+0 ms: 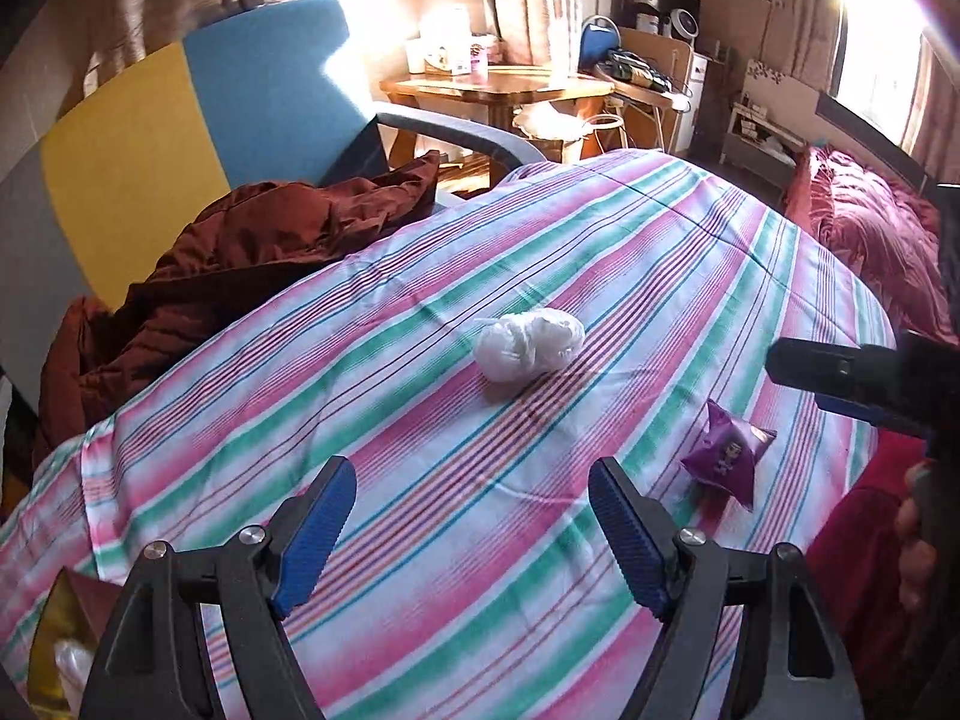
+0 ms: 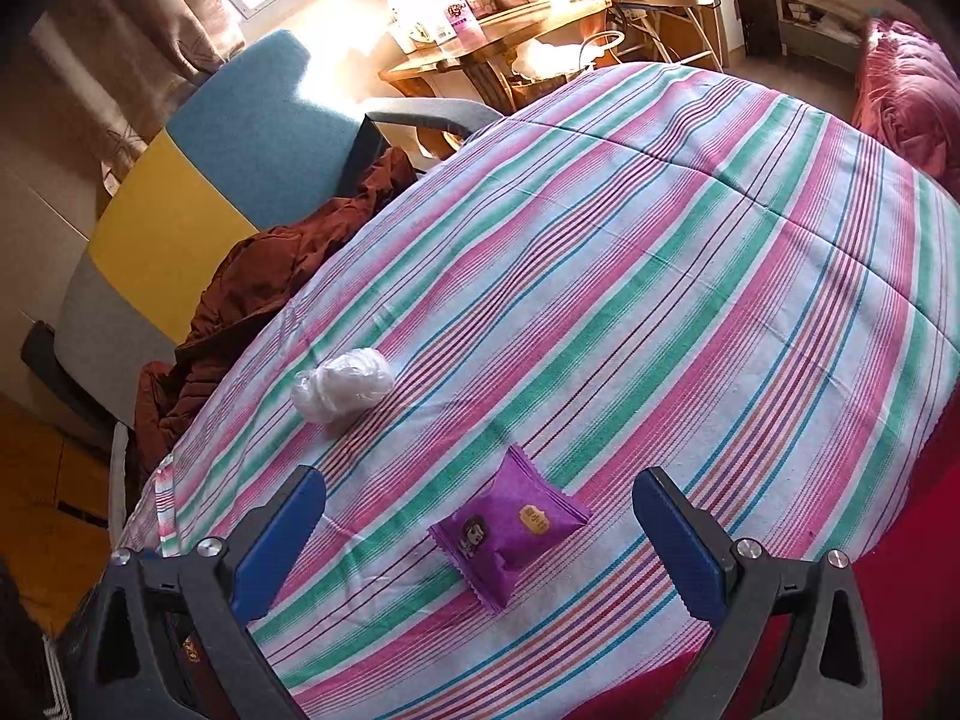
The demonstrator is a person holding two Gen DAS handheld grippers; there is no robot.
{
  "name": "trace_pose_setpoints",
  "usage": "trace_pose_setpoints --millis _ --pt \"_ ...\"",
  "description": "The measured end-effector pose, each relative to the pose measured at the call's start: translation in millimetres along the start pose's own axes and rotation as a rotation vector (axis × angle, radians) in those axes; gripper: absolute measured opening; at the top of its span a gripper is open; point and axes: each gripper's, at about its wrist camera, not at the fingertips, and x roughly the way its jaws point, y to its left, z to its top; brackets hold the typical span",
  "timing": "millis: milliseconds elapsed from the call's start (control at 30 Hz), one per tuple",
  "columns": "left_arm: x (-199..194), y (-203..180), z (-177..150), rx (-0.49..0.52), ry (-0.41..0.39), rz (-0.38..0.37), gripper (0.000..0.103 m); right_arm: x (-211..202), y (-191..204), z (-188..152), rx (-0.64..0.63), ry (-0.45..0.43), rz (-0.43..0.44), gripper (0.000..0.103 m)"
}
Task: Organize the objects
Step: 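Grasp the wrapped white ball with the left tool, then hold the white ball with the left tool while the right tool grasps the purple packet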
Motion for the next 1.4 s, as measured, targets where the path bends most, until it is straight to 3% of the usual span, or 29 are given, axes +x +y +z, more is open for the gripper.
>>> trace_pose_setpoints --millis 233,433,467,533,667,1167,1400 --pt "54.1 -16.9 44.1 0.052 0.015 -0.037 0.087 -0.8 -0.2 0.4 0.016 0.007 0.083 0.103" --pt "105.1 -26.6 63.9 0.099 0.089 -0.037 0.091 -0.2 0.0 -0.2 0.021 0.013 0.116 0.103" --pt "112.0 -26.7 65.4 0.094 0.106 -0.051 0.090 0.0 0.1 -0.1 0.022 0.013 0.116 0.103" --pt "122.8 -23.8 64.7 0.052 0.149 -0.094 0.070 0.2 -0.7 -0.2 0.025 0.013 0.115 0.103" --pt "111.1 -16.3 45.4 0.002 0.140 -0.094 0.062 1.7 -2.1 0.6 0.027 0.017 0.099 0.103" --pt "18.1 14.9 -78.4 -0.268 0.175 -0.046 0.061 12.2 -13.5 3.5 0.070 0.058 -0.003 0.097" --pt "-21.5 12.2 -127.8 -0.300 0.164 -0.040 0.061 34.3 -6.7 -5.1 0.029 0.192 -0.021 0.097"
